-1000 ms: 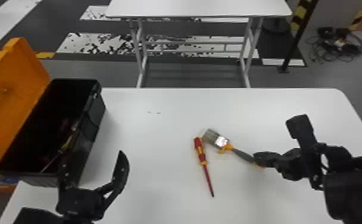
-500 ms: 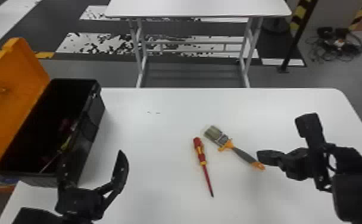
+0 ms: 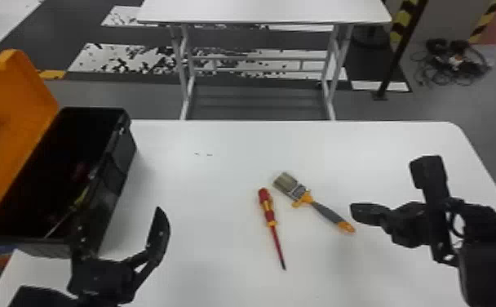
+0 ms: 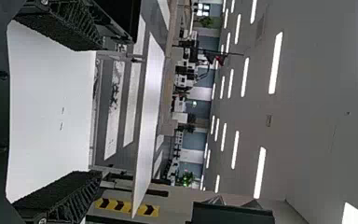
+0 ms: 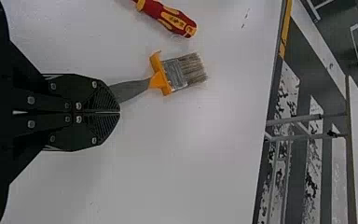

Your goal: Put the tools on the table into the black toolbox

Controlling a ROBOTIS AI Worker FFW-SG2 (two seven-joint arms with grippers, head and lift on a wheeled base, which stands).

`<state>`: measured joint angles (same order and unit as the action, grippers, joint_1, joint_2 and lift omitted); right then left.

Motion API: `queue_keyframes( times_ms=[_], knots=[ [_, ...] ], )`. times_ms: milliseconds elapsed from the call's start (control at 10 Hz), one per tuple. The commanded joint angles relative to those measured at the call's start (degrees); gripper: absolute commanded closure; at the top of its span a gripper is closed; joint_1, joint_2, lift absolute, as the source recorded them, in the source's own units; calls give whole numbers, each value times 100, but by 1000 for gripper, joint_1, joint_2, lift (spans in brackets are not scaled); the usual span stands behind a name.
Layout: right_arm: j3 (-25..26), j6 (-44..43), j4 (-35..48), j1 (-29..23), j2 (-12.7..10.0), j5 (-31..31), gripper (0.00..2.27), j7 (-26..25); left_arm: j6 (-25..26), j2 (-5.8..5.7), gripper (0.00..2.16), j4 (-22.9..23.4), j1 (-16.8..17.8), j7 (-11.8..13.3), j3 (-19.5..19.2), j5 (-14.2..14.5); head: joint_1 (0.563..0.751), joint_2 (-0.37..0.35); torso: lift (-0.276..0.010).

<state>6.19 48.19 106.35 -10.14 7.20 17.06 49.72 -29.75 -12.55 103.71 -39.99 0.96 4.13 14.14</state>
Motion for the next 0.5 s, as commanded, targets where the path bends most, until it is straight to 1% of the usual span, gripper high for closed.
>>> queue_keyframes(
  times_ms=[0, 100, 200, 300, 400],
  knots=[
    [-39, -24, 44, -49, -9, -19, 1889, -59, 0, 7, 33, 0, 0, 1, 0, -8, 695, 16, -75],
    [-83, 64, 97, -49, -9, -19, 1615, -59, 18, 7, 33, -9, 0, 1, 0, -8, 695, 16, -75],
    [-153, 169, 132, -49, -17, -19, 839, -59, 18, 7, 33, -18, 0, 1, 0, -8, 695, 20, -75],
    [-232, 415, 185, -49, -26, 7, 157, -156, 18, 7, 33, -18, 0, 1, 0, -8, 695, 27, -75],
    [-320, 451, 194, -41, -44, 69, 63, -261, 18, 7, 33, -18, 0, 1, 0, -8, 695, 33, -75]
  ],
)
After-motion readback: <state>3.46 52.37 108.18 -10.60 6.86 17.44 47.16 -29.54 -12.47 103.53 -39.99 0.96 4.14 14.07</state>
